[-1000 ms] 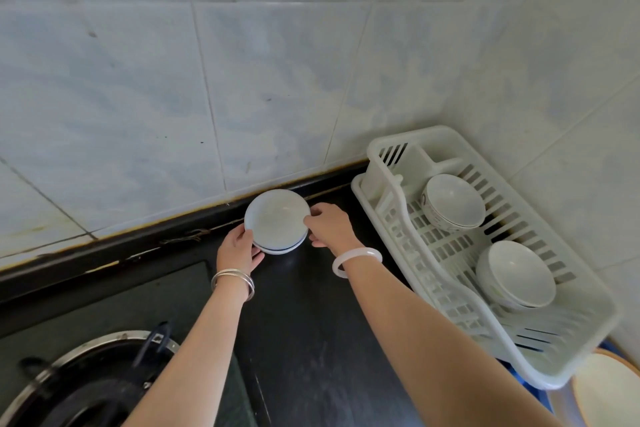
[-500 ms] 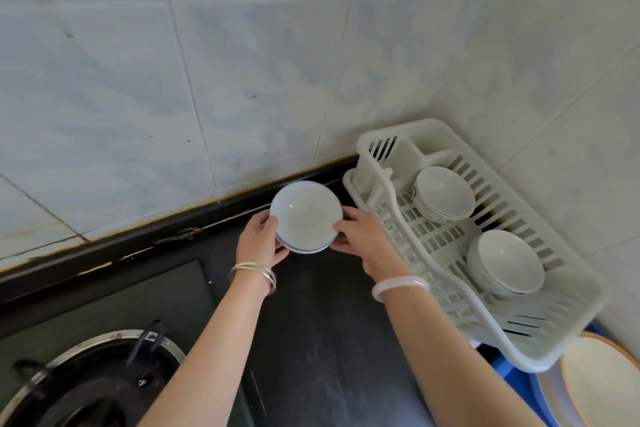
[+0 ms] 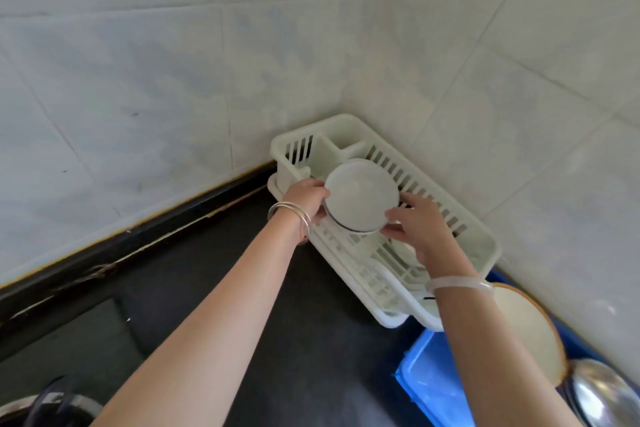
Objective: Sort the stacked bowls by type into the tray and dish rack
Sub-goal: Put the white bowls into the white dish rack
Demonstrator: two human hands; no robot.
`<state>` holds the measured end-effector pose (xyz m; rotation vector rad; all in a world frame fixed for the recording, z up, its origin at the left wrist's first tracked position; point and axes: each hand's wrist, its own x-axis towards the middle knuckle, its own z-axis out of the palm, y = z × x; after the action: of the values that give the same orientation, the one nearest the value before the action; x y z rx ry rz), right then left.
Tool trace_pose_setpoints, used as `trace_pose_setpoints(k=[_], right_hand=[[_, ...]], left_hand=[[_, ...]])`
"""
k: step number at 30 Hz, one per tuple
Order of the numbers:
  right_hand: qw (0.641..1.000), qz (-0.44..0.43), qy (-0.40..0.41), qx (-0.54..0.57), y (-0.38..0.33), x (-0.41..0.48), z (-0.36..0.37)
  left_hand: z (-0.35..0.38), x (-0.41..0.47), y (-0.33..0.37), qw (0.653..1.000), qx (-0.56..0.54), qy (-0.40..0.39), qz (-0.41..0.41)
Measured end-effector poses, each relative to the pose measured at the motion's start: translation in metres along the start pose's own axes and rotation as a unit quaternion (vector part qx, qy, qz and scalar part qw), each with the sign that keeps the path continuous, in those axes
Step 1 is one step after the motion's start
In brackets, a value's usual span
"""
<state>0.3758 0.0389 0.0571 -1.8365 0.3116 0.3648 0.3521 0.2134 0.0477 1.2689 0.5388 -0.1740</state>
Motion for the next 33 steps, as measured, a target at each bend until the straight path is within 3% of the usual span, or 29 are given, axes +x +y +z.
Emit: trace_pose_setpoints(k=[7,14,24,33], right_hand=[[0.995,0.073,0.033,0.065,0.039,0.017,-0.013],[0.987,0.132,0.044,0.087,0.064,0.026,-0.005],[0.981,0.159,0.050,0.101,0.074,0.019,-0.002],[0.979,0.161,0.009,0.121,0.075,0.010,-0.007]], left_hand=[[0.034,0.049,-0.016,0.971,0.233,-0.036,-0.027],[0.047,0.060,-0.024,0.883,0.468,-0.030,0.009],[0.056,0.065,-0.019,0.776,0.625,-0.081,-0.024],[0.060,0.063,-0.022,0.802,0.591,-0.088,0.000]])
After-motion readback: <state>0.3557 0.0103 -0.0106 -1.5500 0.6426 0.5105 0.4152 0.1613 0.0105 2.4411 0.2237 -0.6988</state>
